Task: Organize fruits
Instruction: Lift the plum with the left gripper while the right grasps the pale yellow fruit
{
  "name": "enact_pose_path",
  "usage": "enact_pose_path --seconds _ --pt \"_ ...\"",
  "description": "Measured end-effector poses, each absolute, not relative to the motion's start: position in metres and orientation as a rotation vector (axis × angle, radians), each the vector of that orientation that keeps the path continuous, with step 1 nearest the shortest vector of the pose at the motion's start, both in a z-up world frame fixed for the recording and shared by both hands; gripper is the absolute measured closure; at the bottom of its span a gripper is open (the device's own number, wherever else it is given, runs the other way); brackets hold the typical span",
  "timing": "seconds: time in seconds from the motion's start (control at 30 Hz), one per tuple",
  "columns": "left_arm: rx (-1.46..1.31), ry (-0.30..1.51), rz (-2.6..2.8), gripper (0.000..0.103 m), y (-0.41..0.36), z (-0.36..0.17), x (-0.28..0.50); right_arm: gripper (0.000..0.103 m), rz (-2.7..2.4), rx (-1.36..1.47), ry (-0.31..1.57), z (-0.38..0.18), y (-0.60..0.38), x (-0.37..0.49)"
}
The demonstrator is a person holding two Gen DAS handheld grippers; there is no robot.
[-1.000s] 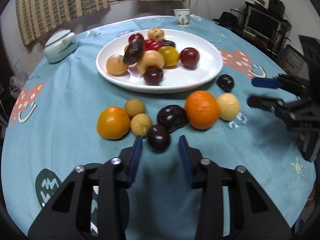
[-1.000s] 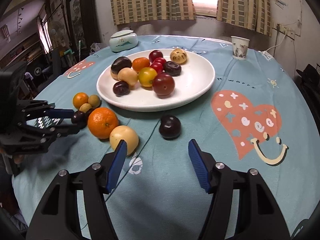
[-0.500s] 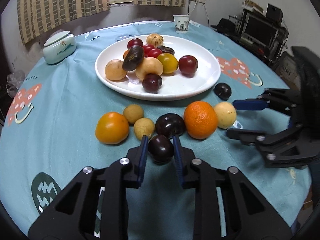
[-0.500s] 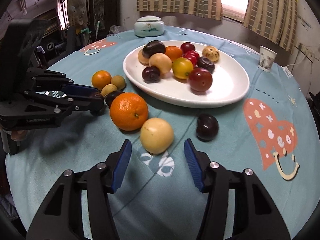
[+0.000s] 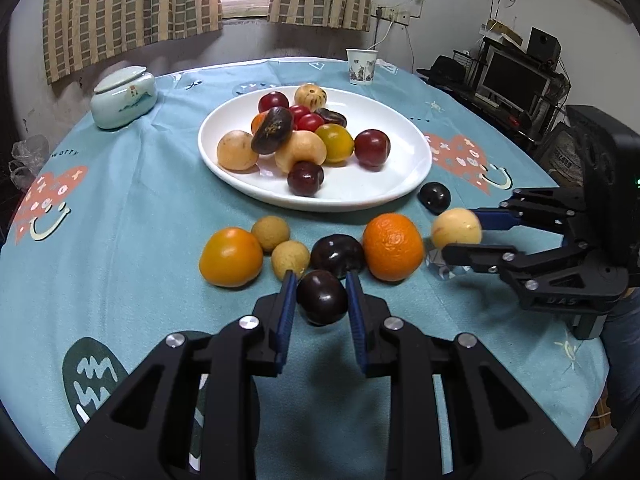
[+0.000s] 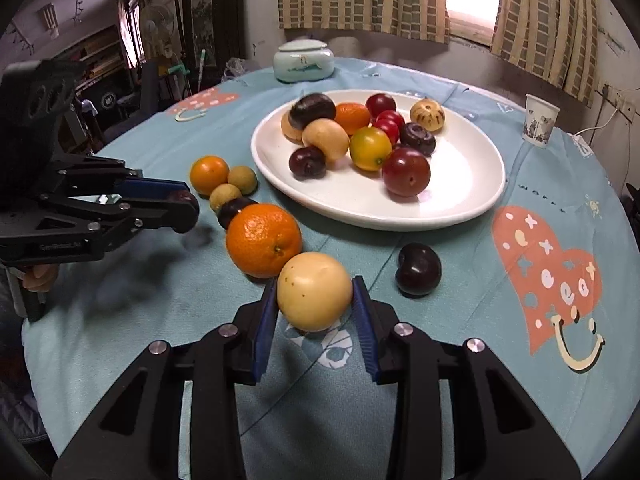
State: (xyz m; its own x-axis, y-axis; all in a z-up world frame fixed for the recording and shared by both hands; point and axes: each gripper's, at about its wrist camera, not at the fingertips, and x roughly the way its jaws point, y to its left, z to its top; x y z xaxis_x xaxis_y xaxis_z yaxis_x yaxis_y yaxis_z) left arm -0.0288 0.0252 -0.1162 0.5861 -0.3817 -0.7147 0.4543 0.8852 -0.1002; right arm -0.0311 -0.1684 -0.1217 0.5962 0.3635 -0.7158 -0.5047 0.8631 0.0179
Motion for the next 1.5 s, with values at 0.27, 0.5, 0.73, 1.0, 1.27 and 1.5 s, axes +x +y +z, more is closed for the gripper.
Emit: enact_pose_path --seconds 0.27,0.5,0.73,1.0,1.27,1.5 --pt "0.101 0.793 -0.495 0.078 0.025 -0.113 -0.033 0.066 0.537 -0.194 0.774 -0.119 -0.167 -0.036" --pt "0.109 0.797 -0.493 0.078 0.023 -0.114 -0.034 0.066 0.542 -0.188 0.777 -0.12 -0.167 -0.038" --pt "0.109 0.803 -0.488 0.078 0.023 -0.116 -0.034 0.066 0.545 -0.188 0.789 -0.122 -0.165 -0.038" --pt "0.113 0.804 -0.482 0.078 0.023 -0.116 -0.033 0.066 0.545 -0.192 0.804 -0.125 -0.164 -0.037" --pt "0.118 0.806 -0.483 0.078 0.022 -0.116 -0.033 0.066 0.547 -0.196 0.815 -0.128 -0.162 -0.037" --pt "0.108 0.812 -0.47 0.078 0.024 -0.117 -0.031 0.066 0.54 -0.174 0.812 -0.128 -0.164 -0.039"
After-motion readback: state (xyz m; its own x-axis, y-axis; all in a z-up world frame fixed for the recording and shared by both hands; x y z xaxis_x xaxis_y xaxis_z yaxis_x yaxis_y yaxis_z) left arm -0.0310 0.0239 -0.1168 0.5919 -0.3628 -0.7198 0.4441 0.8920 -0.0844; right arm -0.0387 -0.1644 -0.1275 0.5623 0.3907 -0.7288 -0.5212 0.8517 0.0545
